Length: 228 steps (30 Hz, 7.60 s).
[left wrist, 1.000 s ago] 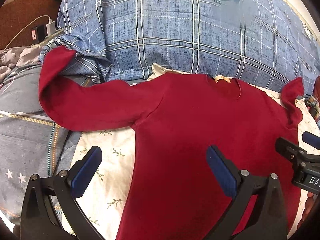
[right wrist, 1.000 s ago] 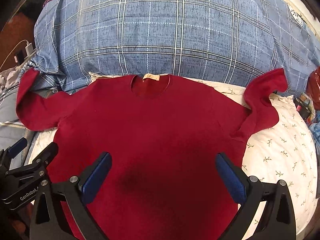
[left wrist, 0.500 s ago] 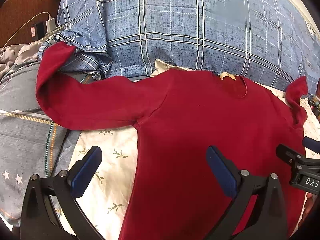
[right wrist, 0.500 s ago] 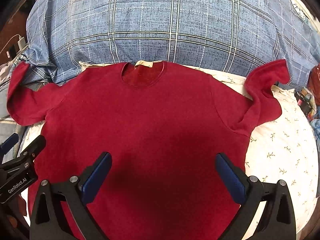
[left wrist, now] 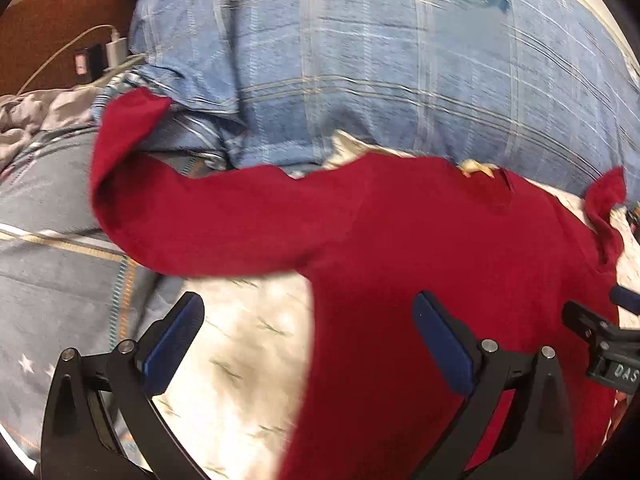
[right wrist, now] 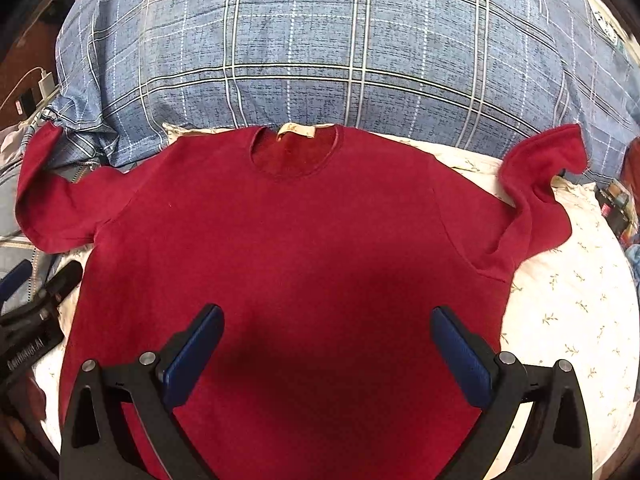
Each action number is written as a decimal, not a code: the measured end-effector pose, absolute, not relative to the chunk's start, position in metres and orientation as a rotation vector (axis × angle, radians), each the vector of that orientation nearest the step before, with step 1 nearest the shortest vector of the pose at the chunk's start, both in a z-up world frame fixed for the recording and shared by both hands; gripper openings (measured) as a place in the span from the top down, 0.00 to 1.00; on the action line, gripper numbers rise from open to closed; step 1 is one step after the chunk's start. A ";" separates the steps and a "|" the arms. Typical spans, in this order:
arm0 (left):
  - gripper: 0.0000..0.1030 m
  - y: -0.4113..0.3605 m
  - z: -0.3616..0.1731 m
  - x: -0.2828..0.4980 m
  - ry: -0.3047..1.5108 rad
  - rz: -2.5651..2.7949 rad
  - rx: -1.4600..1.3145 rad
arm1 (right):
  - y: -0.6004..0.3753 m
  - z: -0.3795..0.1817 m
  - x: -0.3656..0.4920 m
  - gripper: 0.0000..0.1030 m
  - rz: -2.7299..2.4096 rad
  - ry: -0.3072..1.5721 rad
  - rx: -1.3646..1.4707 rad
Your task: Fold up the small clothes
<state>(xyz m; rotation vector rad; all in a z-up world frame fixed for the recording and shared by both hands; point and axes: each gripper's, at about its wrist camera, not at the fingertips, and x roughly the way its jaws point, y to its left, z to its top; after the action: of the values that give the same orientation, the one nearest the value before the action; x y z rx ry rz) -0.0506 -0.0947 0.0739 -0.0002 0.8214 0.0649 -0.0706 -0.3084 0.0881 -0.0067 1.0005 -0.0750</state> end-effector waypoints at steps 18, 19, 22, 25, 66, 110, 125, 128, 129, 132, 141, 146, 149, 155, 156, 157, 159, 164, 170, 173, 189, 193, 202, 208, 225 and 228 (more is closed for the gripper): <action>0.07 0.059 0.079 0.064 0.761 0.467 -0.022 | -0.276 0.081 -0.048 0.02 0.078 1.025 0.019; 0.12 0.062 0.077 0.067 0.765 0.470 -0.022 | -0.277 0.081 -0.047 0.02 0.080 1.028 0.024; 0.39 0.061 0.076 0.072 0.739 0.455 0.020 | -0.279 0.078 -0.044 0.02 0.085 1.039 0.045; 0.72 0.066 0.073 0.077 0.780 0.419 -0.007 | -0.279 0.077 -0.041 0.02 0.088 1.043 0.050; 0.81 -0.074 0.123 0.014 0.744 -0.121 -0.115 | -0.316 0.089 -0.047 0.02 0.026 1.012 0.125; 0.24 -0.104 0.099 -0.038 0.778 -0.155 -0.044 | -0.385 0.100 -0.037 0.12 0.011 0.936 0.244; 0.24 -0.047 0.070 -0.025 0.793 -0.040 -0.188 | -0.364 0.065 0.020 0.78 0.205 1.014 0.218; 0.24 -0.042 0.065 -0.022 0.798 -0.028 -0.194 | -0.359 0.073 0.016 0.95 0.198 0.995 0.168; 0.24 -0.040 0.064 -0.021 0.797 -0.024 -0.200 | -0.359 0.079 0.014 0.95 0.194 0.979 0.154; 0.24 -0.037 0.063 -0.021 0.788 -0.018 -0.208 | -0.364 0.103 0.008 0.96 0.174 0.907 0.117; 0.24 -0.045 0.057 -0.019 0.792 -0.028 -0.131 | -0.415 0.124 0.021 0.95 -0.197 0.879 0.003; 0.24 -0.042 0.054 -0.017 0.799 -0.022 -0.135 | -0.427 0.095 0.025 0.79 -0.199 0.996 0.071; 0.24 -0.041 0.056 -0.016 0.785 -0.021 -0.143 | -0.423 0.110 0.018 0.45 -0.206 0.922 0.128; 0.24 -0.050 0.047 -0.012 0.824 -0.015 -0.090 | -0.345 0.134 0.035 0.45 0.153 0.874 0.170; 0.24 -0.051 0.045 -0.012 0.836 -0.013 -0.085 | -0.323 0.132 0.044 0.45 0.249 0.888 0.173; 0.24 -0.051 0.044 -0.012 0.843 -0.011 -0.080 | -0.307 0.131 0.051 0.43 0.308 0.896 0.169; 0.24 -0.050 0.039 -0.013 0.864 -0.003 -0.062 | -0.262 0.126 0.074 0.37 0.436 0.900 0.131; 0.23 -0.048 0.025 -0.010 0.919 -0.005 -0.052 | -0.185 0.102 0.125 0.33 0.573 0.953 0.025; 0.24 -0.043 0.021 -0.006 0.939 -0.013 -0.087 | -0.137 0.068 0.147 0.93 0.628 1.080 -0.174; 0.24 -0.039 0.022 -0.005 0.948 0.007 -0.094 | -0.128 0.072 0.139 0.93 0.657 1.012 -0.193; 0.24 -0.041 0.052 -0.011 0.803 0.002 -0.125 | -0.177 0.084 0.084 0.59 0.516 0.984 -0.037; 0.24 -0.037 0.056 -0.014 0.791 0.018 -0.146 | -0.174 0.052 0.060 0.60 0.461 1.027 -0.116; 0.24 -0.064 0.054 -0.005 0.838 -0.080 -0.154 | -0.286 0.104 0.027 0.35 0.244 0.902 -0.008; 0.24 -0.085 0.036 0.025 0.898 -0.073 -0.101 | -0.400 0.083 0.038 0.35 -0.096 0.978 0.121; 0.20 -0.088 0.032 0.020 0.882 -0.059 -0.091 | -0.397 0.084 0.034 0.36 -0.068 0.947 0.110; 0.20 -0.096 0.038 0.014 0.862 -0.070 -0.066 | -0.392 0.069 0.037 0.35 -0.091 0.981 0.089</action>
<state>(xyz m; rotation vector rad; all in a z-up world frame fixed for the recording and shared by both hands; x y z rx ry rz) 0.0142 -0.0960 0.0375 -0.0656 0.8622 -0.0704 0.0368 -0.3921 0.0691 0.0889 0.9813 -0.0911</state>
